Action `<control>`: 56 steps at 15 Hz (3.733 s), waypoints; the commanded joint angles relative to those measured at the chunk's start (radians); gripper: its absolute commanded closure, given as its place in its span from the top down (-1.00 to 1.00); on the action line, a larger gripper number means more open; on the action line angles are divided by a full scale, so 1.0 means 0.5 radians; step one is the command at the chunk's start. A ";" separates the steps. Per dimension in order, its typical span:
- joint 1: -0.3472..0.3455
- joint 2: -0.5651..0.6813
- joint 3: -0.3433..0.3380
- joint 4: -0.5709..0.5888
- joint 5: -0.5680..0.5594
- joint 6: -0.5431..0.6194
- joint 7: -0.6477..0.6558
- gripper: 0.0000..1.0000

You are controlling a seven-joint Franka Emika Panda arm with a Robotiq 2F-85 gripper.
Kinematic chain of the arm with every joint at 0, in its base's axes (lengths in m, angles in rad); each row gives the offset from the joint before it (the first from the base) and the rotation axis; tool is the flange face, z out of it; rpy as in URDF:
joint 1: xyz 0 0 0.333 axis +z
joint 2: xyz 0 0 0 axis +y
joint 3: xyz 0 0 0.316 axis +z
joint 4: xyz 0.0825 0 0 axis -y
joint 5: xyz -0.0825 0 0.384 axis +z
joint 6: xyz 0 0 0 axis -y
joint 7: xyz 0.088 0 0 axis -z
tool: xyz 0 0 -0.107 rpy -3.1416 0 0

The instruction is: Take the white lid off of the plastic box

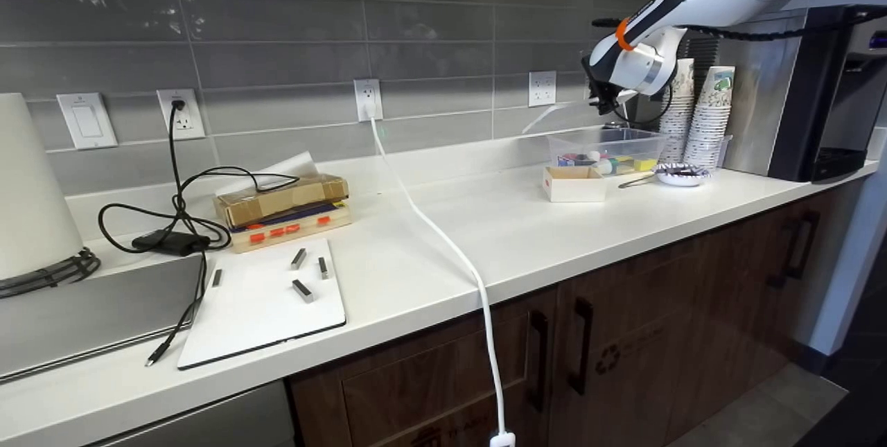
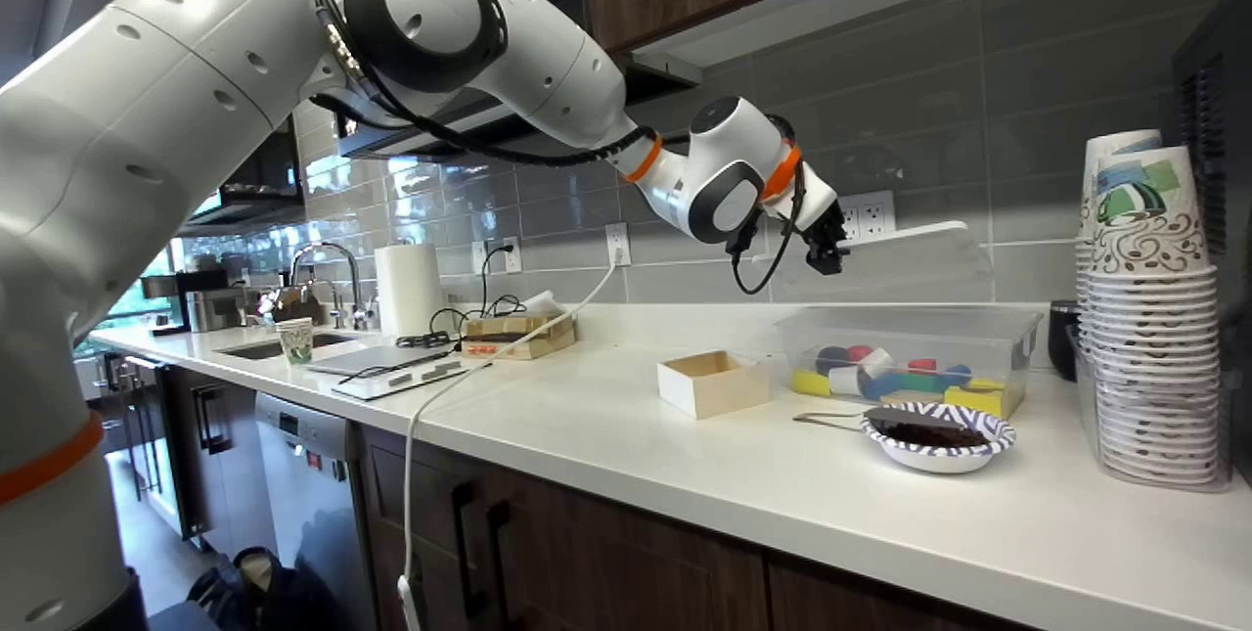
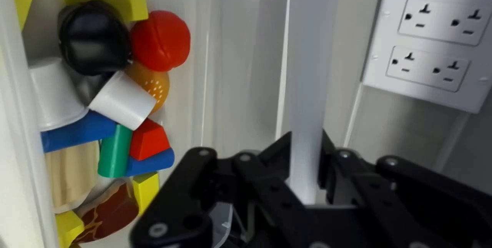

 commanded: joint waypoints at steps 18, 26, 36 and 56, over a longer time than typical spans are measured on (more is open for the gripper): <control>-0.787 -0.536 1.628 -1.249 -0.043 0.471 -0.458 -0.93; -0.823 -0.310 1.634 -1.220 -0.181 0.517 -0.588 -0.93; -0.720 -0.244 1.358 -1.192 -0.126 0.455 -0.643 -0.93; -0.664 -0.450 1.261 -1.287 -0.039 0.406 -0.565 1.00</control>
